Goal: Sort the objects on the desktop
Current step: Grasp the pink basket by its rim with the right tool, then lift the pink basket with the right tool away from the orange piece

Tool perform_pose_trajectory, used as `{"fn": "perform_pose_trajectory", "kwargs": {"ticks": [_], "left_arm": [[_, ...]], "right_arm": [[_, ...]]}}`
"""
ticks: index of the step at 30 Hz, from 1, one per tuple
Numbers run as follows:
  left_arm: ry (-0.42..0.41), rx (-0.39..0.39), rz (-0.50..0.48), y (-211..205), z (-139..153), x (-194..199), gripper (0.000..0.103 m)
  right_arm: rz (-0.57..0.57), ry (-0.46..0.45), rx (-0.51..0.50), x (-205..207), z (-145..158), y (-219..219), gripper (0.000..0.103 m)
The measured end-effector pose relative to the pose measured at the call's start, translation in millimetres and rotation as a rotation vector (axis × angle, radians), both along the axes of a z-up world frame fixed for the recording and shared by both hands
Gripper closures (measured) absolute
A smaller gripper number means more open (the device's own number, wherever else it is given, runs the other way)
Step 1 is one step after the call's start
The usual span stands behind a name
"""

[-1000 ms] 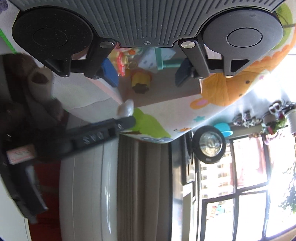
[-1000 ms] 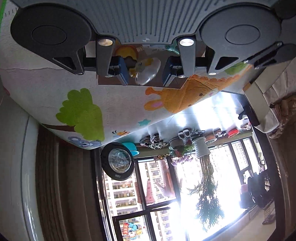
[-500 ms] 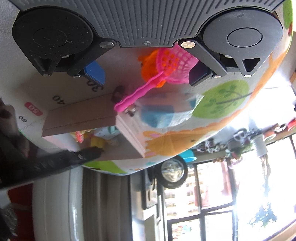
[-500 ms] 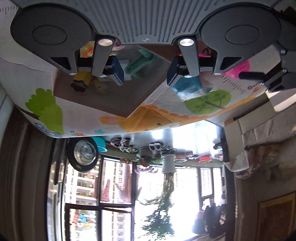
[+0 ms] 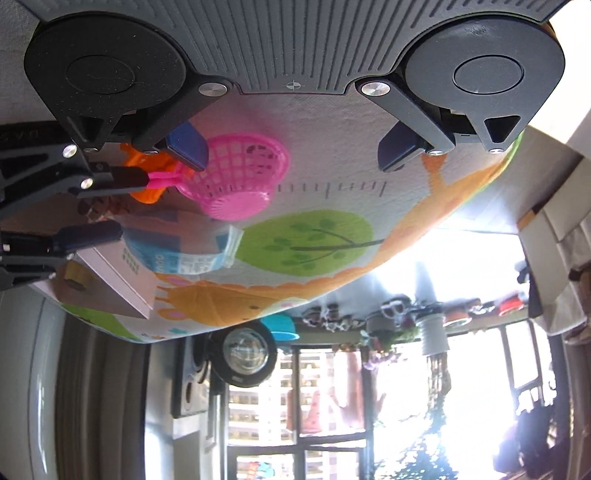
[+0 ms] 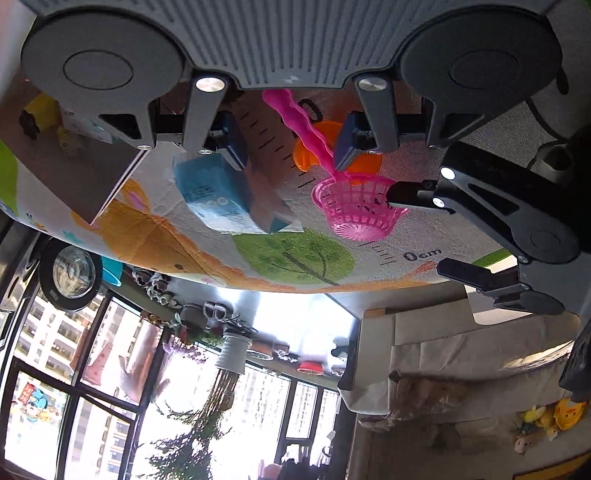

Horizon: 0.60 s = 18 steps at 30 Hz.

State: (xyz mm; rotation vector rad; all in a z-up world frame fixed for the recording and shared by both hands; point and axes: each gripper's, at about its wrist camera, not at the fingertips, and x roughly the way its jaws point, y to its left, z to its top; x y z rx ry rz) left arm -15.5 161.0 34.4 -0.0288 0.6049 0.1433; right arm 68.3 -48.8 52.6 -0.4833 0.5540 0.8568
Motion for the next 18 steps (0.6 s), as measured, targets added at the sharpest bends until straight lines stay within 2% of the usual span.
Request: {"fn": "perform_pose_trajectory", "kwargs": {"ticks": [4, 7, 9, 14, 18], "left_arm": [[-0.014, -0.063, 0.003, 12.2, 5.9, -6.8, 0.001], [-0.004, -0.098, -0.031, 11.2, 6.5, -8.4, 0.001], [0.003, -0.114, -0.061, 6.3, 5.7, -8.4, 0.001], [0.027, -0.165, -0.176, -18.8, 2.8, -5.7, 0.001], [0.053, -0.144, -0.287, -51.1, -3.3, -2.7, 0.000]], "right_arm": [[0.004, 0.074, -0.025, 8.1, -16.8, 8.9, 0.053], [0.012, 0.149, 0.004, 3.4, -19.8, 1.5, 0.075], [-0.005, 0.152, 0.007, -4.7, -16.9, -9.3, 0.083], [-0.083, 0.172, -0.005, -25.8, -7.9, -57.1, 0.084], [-0.230, 0.167, 0.012, -36.2, -0.6, -109.5, 0.083]]}}
